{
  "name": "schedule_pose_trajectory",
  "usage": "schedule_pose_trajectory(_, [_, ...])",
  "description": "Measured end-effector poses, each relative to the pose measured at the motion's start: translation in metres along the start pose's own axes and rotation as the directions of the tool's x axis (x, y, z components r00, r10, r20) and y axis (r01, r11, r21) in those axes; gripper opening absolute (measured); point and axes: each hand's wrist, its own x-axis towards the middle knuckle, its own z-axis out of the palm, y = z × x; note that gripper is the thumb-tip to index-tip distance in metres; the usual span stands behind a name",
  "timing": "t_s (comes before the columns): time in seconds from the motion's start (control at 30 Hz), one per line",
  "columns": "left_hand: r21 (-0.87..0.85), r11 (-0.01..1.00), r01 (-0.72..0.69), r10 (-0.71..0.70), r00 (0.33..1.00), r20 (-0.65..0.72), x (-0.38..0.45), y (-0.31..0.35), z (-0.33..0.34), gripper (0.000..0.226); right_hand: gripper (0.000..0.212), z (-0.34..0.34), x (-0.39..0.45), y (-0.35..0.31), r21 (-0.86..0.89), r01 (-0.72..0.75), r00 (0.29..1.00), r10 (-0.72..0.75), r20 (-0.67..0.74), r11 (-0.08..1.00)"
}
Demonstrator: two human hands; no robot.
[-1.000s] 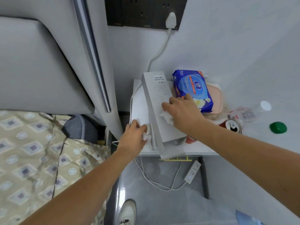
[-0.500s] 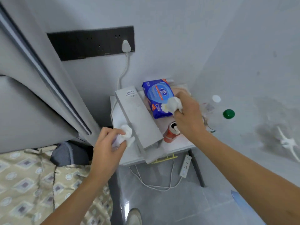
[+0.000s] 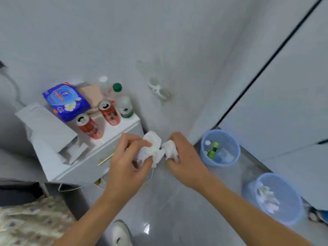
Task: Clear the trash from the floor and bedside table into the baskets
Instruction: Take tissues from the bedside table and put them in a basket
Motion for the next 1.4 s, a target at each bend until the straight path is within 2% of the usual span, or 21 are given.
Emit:
schedule_pose_trajectory(0.1, [-0.039, 0.999, -0.002, 0.009, 0.984, 0.176, -0.044, 0.066, 0.095, 0.021, 0.020, -0.079, -0.107, 0.066, 0.025, -0.149, 0.986, 0.150, -0.069, 0.989])
schedule_pose_trajectory(0.17, [-0.069, 0.997, 0.036, -0.012, 0.947, 0.322, -0.069, 0.106, 0.159, 0.027, 0.017, -0.132, -0.177, 0.116, 0.027, -0.276, 0.951, 0.277, -0.136, 0.961])
schedule_pose_trajectory(0.3, [-0.097, 0.989, 0.109, -0.043, 0.852, 0.521, -0.101, 0.174, 0.283, 0.036, 0.040, -0.216, -0.293, 0.217, -0.028, -0.512, 0.815, 0.474, -0.334, 0.859])
schedule_pose_trajectory(0.37, [-0.101, 0.982, 0.159, -0.071, 0.811, 0.581, -0.114, 0.193, 0.340, 0.035, 0.025, -0.239, -0.331, 0.265, 0.058, -0.624, 0.707, 0.594, -0.382, 0.779])
schedule_pose_trajectory(0.5, [-0.061, 0.970, 0.235, -0.139, 0.743, 0.654, -0.136, 0.185, 0.441, 0.036, 0.031, -0.244, -0.371, 0.350, 0.250, -0.681, 0.525, 0.698, -0.488, 0.688])
schedule_pose_trajectory(0.63, [0.045, 0.986, 0.160, -0.141, 0.662, 0.736, -0.151, 0.141, 0.533, 0.017, 0.031, -0.228, -0.366, 0.437, 0.353, -0.715, 0.379, 0.758, -0.530, 0.604])
schedule_pose_trajectory(0.7, [0.081, 0.992, 0.098, -0.124, 0.628, 0.769, -0.154, 0.119, 0.578, 0.014, 0.034, -0.223, -0.351, 0.475, 0.395, -0.711, 0.325, 0.770, -0.549, 0.581])
schedule_pose_trajectory(0.77, [0.101, 0.994, 0.050, -0.111, 0.599, 0.793, -0.152, 0.105, 0.618, 0.024, 0.035, -0.220, -0.332, 0.507, 0.397, -0.702, 0.302, 0.751, -0.587, 0.592])
schedule_pose_trajectory(0.83, [0.085, 0.996, -0.027, -0.058, 0.531, 0.846, -0.143, 0.099, 0.645, 0.044, 0.046, -0.221, -0.316, 0.525, 0.362, -0.715, 0.327, 0.744, -0.582, 0.598])
schedule_pose_trajectory(0.9, [0.078, 0.990, -0.118, -0.016, 0.454, 0.891, -0.133, 0.096, 0.656, 0.061, 0.064, -0.217, -0.306, 0.535, 0.242, -0.818, 0.345, 0.781, -0.521, 0.523])
schedule_pose_trajectory(0.93, [0.081, 0.985, -0.153, -0.007, 0.433, 0.902, -0.126, 0.097, 0.651, 0.065, 0.067, -0.212, -0.305, 0.531, 0.183, -0.854, 0.347, 0.795, -0.498, 0.487])
schedule_pose_trajectory(1.0, [0.058, 0.984, -0.167, 0.021, 0.434, 0.901, -0.114, 0.103, 0.621, 0.064, 0.061, -0.201, -0.305, 0.508, 0.119, -0.834, 0.405, 0.744, -0.531, 0.539])
schedule_pose_trajectory(1.1, [0.050, 0.991, -0.123, 0.020, 0.512, 0.859, -0.093, 0.117, 0.540, 0.056, 0.041, -0.193, -0.294, 0.438, 0.045, -0.740, 0.540, 0.632, -0.555, 0.672])
schedule_pose_trajectory(1.2, [0.094, 0.994, -0.057, -0.033, 0.662, 0.749, -0.074, 0.134, 0.438, 0.046, 0.024, -0.197, -0.255, 0.346, -0.078, -0.612, 0.708, 0.501, -0.498, 0.787])
schedule_pose_trajectory(1.27, [0.148, 0.989, 0.009, -0.107, 0.736, 0.668, -0.063, 0.142, 0.363, 0.040, 0.026, -0.190, -0.223, 0.281, -0.175, -0.486, 0.810, 0.366, -0.459, 0.856])
schedule_pose_trajectory(1.4, [0.236, 0.963, 0.127, -0.226, 0.859, 0.460, -0.047, 0.141, 0.221, 0.029, 0.038, -0.163, -0.161, 0.159, -0.217, -0.263, 0.925, 0.181, -0.335, 0.940])
